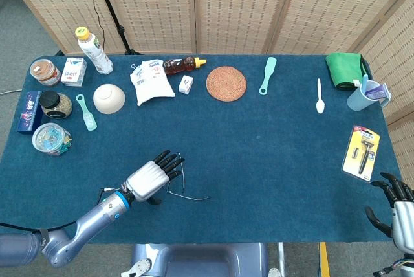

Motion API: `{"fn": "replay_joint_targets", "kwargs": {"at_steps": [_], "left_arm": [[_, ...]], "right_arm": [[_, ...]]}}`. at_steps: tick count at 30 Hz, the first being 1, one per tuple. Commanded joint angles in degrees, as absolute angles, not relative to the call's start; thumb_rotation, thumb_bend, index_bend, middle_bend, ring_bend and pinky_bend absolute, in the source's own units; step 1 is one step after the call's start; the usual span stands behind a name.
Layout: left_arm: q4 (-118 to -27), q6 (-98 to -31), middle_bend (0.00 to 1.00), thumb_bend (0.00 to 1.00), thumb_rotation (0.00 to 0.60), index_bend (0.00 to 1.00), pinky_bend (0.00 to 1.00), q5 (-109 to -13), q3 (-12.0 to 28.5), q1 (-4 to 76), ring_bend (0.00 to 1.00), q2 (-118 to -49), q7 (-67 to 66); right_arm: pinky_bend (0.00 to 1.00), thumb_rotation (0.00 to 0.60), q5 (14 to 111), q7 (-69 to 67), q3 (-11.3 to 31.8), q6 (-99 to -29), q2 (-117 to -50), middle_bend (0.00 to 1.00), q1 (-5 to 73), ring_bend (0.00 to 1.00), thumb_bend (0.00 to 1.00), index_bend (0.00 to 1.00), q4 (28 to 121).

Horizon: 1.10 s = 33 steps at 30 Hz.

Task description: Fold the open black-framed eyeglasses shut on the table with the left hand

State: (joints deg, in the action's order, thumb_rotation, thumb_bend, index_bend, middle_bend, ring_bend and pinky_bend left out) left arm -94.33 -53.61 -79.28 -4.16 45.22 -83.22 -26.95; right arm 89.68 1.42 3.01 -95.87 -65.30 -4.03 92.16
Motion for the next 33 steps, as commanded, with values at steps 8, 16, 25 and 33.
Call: {"fn": "replay_joint_targets", "kwargs": {"at_steps": [8, 16, 25, 33], "left_arm": [[-91.7, -49.4, 0.16, 0.0, 0.485, 0.3, 0.0, -78.1, -2.9, 46.8, 0.05, -87.4, -26.1], [-90.2, -48.3, 0.21, 0.0, 0.484, 0.32, 0.0, -77.5, -2.9, 46.9, 0.08, -88.3, -27.2], [-88.8, -47.5, 0.26, 0.0, 0.484, 0.31, 0.0, -76.2, -2.9, 46.6, 0.12, -88.6, -27.7], [-88.6, -47.9, 0.33, 0.0, 0.485, 0.34, 0.0, -76.4, -3.0, 46.2, 0.18, -87.7, -28.2]], "right_arm": [[0.36, 0.6, 89.2, 1.2, 3.0, -96.4, -65.2, 0.21, -4.6, 0.26, 0.27, 0.32, 91.9], [0.36, 0.6, 89.1, 1.1, 3.0, -96.5, -65.2, 0.21, -4.9, 0.26, 0.27, 0.32, 91.8], [0.36, 0.6, 89.2, 1.0, 3.1, -96.7, -65.2, 0.21, -5.1, 0.26, 0.27, 0.32, 91.7], [0.36, 0.6, 89.5, 1.1, 3.1, -96.8, -65.3, 0.21, -5.2, 0.26, 0.27, 0.32, 91.9]]}}
